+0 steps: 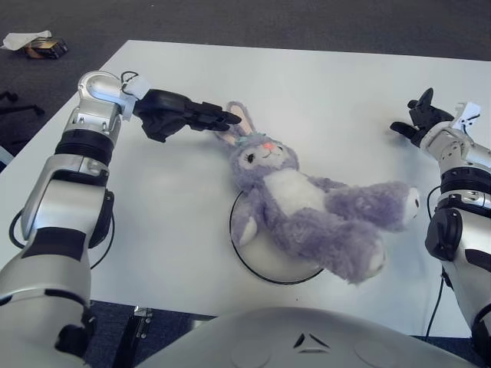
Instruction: Put the doll into the plate.
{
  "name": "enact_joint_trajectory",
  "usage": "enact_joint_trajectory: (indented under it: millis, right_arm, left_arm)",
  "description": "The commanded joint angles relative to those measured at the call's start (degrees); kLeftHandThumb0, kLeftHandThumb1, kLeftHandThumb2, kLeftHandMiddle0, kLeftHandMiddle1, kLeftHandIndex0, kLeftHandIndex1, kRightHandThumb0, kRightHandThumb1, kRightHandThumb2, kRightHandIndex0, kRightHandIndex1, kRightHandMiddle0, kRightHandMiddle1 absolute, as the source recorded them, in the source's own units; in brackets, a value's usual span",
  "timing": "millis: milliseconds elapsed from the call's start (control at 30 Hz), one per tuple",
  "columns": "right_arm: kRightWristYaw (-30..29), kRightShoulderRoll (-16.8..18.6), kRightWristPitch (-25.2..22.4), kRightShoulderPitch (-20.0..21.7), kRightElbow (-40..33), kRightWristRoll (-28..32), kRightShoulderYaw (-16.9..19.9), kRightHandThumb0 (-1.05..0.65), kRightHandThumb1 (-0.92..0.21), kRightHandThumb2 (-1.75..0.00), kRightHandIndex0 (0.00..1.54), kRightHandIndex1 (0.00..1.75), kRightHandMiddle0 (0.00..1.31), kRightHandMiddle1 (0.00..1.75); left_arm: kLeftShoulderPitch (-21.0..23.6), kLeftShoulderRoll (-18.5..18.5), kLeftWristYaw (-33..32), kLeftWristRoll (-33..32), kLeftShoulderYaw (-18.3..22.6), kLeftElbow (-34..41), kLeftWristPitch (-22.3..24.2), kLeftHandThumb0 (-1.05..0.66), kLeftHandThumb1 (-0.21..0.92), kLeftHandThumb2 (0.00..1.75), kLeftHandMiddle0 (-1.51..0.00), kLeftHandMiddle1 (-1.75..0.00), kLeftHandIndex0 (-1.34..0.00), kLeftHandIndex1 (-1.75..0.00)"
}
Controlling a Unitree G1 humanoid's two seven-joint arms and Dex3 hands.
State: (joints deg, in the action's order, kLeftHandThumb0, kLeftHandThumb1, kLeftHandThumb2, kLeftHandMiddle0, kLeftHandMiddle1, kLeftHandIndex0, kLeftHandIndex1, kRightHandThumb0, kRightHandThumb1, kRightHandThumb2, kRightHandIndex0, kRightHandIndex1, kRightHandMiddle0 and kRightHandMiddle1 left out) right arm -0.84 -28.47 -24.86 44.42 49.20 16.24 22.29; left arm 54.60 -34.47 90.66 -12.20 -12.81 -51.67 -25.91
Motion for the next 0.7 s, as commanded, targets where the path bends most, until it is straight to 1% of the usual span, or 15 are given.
enact_joint_trajectory:
  millis: [0,33,67,100,167,200,233,267,300,333,400,433,467,567,667]
  right_arm:
    - [-0.1,2.2,0.2,-2.4,-0.2,-0.6,-0.7,-0.7,-0.92,-0.89,0.4,1.75,0.0,1.71]
    - [-0.1,2.8,0.8,-2.9,-0.7,-0.7,-0.9,-0.7,-0.92,-0.89,0.4,1.75,0.0,1.72]
    - [-0.1,3.2,1.1,-3.2,-0.9,-0.8,-1.1,-0.7,-0.92,-0.9,0.4,1.75,0.0,1.73]
    - [-0.4,3.6,1.4,-3.5,-1.4,-0.9,-1.2,-0.7,-0.92,-0.9,0.4,1.75,0.0,1.73]
    - [-0.8,4.4,2.3,-4.2,-2.3,-1.1,-1.5,-0.69,-0.92,-0.9,0.4,1.75,0.03,1.74]
    - [-0.9,4.5,2.6,-4.3,-2.5,-1.2,-1.6,-0.68,-0.92,-0.9,0.4,1.75,0.05,1.74]
    - [-0.9,4.8,3.1,-4.6,-2.9,-1.3,-1.7,-0.68,-0.92,-0.91,0.41,1.75,0.06,1.74]
    - [-0.9,5.7,3.6,-5.7,-4.6,-1.5,-2.2,-0.68,-0.92,-0.91,0.41,1.75,0.07,1.74]
    - [-1.0,6.3,4.1,-6.5,-5.9,-1.6,-2.5,-0.67,-0.92,-0.9,0.41,1.75,0.12,1.74]
    - [-1.1,6.8,4.3,-7.1,-6.8,-1.7,-2.8,-0.66,-0.92,-0.9,0.42,1.75,0.15,1.75]
    - [-1.3,7.5,4.3,-8.1,-8.8,-1.7,-3.1,-0.65,-0.92,-0.9,0.43,1.75,0.18,1.75]
    - [-1.6,8.3,4.0,-9.0,-10.9,-1.7,-3.6,-0.64,-0.92,-0.9,0.43,1.75,0.2,1.75]
    - [-1.6,8.8,4.1,-9.8,-12.4,-1.7,-3.9,-0.63,-0.92,-0.9,0.44,1.75,0.23,1.75]
    - [-1.5,9.7,4.6,-11.1,-14.6,-1.7,-4.5,-0.45,-0.91,-0.65,0.47,1.75,0.22,1.75]
    - [-2.0,10.8,5.0,-12.2,-16.4,-1.7,-5.1,-0.39,-0.92,-0.57,0.51,1.75,0.21,1.75]
  left_arm:
    - [-5.5,12.7,-19.6,-15.6,16.3,-3.5,12.5,-1.05,0.92,0.93,-0.09,-0.06,0.0,-0.23]
    - [-6.8,16.6,-26.1,-19.9,21.0,-4.8,15.8,-1.05,0.92,0.8,-0.13,-0.18,0.0,-0.34]
    - [-7.4,18.6,-29.7,-22.0,23.4,-5.3,17.6,-1.05,0.92,0.72,-0.14,-0.29,0.0,-0.4]
    - [-6.7,19.1,-31.3,-21.4,23.6,-6.1,17.0,-1.05,0.92,0.69,-0.14,-0.33,0.0,-0.43]
    - [-7.2,19.9,-34.5,-20.6,23.8,-5.2,15.1,-1.05,0.92,0.64,-0.17,-0.52,0.0,-0.58]
    - [-7.5,20.2,-35.4,-20.4,23.9,-4.6,14.7,-1.04,0.92,0.62,-0.2,-0.65,0.0,-0.72]
    - [-8.1,20.7,-37.6,-19.6,24.0,-3.8,13.1,-1.04,0.92,0.61,-0.21,-0.73,0.0,-0.8]
    - [-10.0,21.7,-41.6,-17.6,23.8,-2.6,9.6,-1.02,0.92,0.62,-0.24,-0.78,0.0,-0.9]
    - [-11.5,22.4,-44.6,-16.2,23.7,-1.6,7.0,-0.97,0.92,0.66,-0.29,-0.95,-0.04,-1.1]
    - [-12.5,22.9,-46.5,-15.2,23.7,-0.9,5.5,-0.94,0.92,0.69,-0.33,-1.06,-0.07,-1.23]
    - [-13.5,23.5,-49.3,-13.7,23.7,0.2,4.6,-0.9,0.92,0.72,-0.36,-1.18,-0.11,-1.36]
    - [-13.5,23.6,-51.7,-12.7,23.7,0.6,4.6,-0.88,0.92,0.73,-0.38,-1.23,-0.13,-1.41]
    - [-13.8,23.9,-55.0,-11.3,23.6,1.0,4.3,-0.85,0.92,0.74,-0.41,-1.31,-0.18,-1.52]
    - [-14.5,24.6,-61.4,-8.1,23.1,1.4,3.4,-0.75,0.92,0.76,-0.53,-1.57,-0.35,-1.67]
    - [-14.5,25.3,-65.3,-6.1,22.7,-1.5,1.8,-0.68,0.92,0.78,-0.65,-1.69,-0.46,-1.72]
